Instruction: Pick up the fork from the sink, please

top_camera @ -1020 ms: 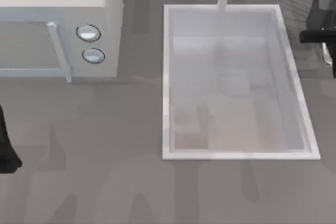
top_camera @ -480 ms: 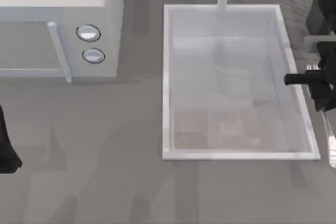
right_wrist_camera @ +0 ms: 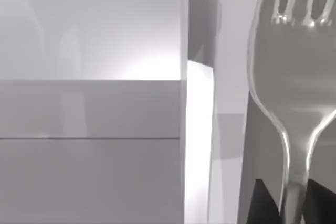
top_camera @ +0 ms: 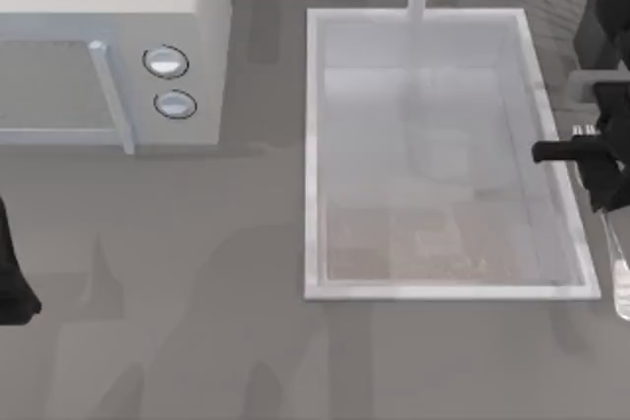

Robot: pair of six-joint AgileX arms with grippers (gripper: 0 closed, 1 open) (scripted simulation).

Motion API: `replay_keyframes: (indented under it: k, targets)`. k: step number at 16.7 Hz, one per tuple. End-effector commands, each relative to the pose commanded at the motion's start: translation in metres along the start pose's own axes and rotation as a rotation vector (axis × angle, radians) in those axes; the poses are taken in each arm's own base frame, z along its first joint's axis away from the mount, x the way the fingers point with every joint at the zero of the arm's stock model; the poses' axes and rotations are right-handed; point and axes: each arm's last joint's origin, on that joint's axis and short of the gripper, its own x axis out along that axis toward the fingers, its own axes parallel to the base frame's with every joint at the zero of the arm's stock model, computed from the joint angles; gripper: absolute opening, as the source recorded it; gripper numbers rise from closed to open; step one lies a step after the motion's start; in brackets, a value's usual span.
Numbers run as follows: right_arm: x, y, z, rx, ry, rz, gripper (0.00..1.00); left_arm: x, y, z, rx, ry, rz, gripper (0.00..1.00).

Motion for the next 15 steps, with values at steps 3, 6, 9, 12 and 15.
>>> replay_keyframes:
  k: [3, 6, 9, 12, 15]
  targets:
    - [0.0, 0.0, 0.0, 0.0, 0.0, 0.0, 0.53, 0.0, 0.0, 0.0, 0.0, 0.0, 0.0, 1.0]
    - [0.0, 0.0, 0.0, 0.0, 0.0, 0.0, 0.75, 0.0, 0.0, 0.0, 0.0, 0.0, 0.0, 1.0]
    - [0.0, 0.0, 0.0, 0.0, 0.0, 0.0, 0.98, 0.0, 0.0, 0.0, 0.0, 0.0, 0.0, 1.0]
    - [0.0, 0.0, 0.0, 0.0, 0.0, 0.0, 1.0, 0.0, 0.0, 0.0, 0.0, 0.0, 0.0, 1.0]
    - [0.0, 0.0, 0.0, 0.0, 0.0, 0.0, 1.0, 0.0, 0.0, 0.0, 0.0, 0.0, 0.0, 1.0]
